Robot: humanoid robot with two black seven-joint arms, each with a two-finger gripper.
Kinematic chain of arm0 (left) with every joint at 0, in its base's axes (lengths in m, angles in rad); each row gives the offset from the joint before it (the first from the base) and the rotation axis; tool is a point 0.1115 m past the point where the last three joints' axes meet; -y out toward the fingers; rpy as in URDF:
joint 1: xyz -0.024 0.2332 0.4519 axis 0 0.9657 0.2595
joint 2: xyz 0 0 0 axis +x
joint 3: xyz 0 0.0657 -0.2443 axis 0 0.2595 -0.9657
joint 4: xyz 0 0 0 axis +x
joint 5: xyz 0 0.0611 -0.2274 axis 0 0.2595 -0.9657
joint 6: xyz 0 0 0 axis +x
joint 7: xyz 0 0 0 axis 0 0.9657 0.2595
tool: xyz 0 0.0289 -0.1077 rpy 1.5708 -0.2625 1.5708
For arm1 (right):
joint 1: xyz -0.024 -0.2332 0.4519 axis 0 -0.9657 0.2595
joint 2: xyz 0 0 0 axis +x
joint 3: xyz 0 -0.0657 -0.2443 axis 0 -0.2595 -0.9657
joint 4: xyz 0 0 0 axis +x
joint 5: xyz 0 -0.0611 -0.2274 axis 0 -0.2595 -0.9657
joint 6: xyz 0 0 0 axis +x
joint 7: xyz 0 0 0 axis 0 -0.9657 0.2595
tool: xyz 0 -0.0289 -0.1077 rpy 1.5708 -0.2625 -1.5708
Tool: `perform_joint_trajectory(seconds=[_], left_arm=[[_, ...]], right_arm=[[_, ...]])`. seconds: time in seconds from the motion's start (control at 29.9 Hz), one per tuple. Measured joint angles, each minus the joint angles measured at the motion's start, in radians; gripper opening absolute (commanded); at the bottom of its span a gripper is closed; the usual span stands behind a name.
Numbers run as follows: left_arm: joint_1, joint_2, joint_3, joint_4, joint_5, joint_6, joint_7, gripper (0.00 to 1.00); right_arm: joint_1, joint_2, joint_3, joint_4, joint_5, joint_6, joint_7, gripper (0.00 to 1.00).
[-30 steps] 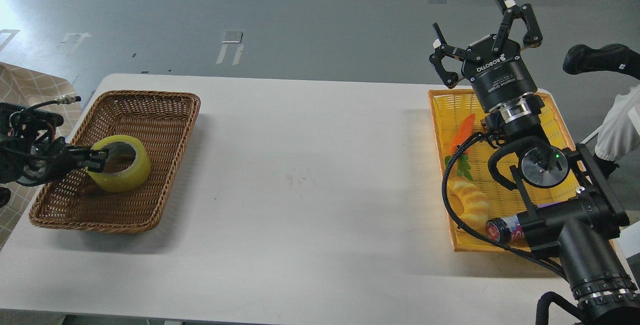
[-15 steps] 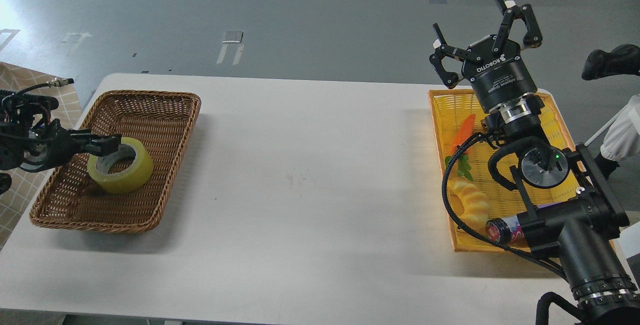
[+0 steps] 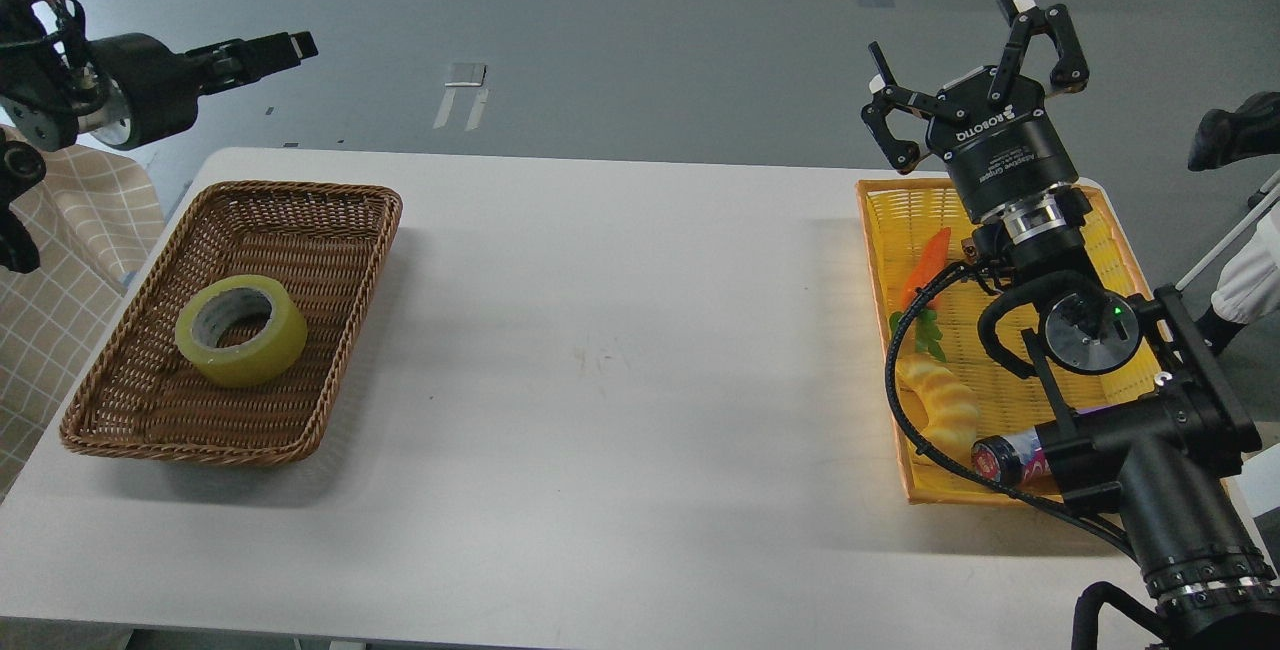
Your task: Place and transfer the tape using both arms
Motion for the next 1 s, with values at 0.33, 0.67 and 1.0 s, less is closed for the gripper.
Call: perform_joint_trajectory(seconds=[0.33, 0.67, 1.0], left_arm=[[-0.039, -0.178, -0.066, -0.001, -0.415, -0.015, -0.053, 0.97], [0.004, -0.343, -0.153, 0.0, -0.632, -0.052, -0.155, 0.98], [0.141, -0.441, -0.286, 0.0, -0.73, -0.132, -0.151, 0.98]], right_arm=[[0.01, -0.011, 0.002, 0.0, -0.002, 0.0, 0.0, 1.0], [0.031, -0.058, 0.001, -0.006, -0.006, 0.0, -0.002, 1.0], [0.101, -0.111, -0.006, -0.055, -0.006, 0.0, -0.015, 1.0]])
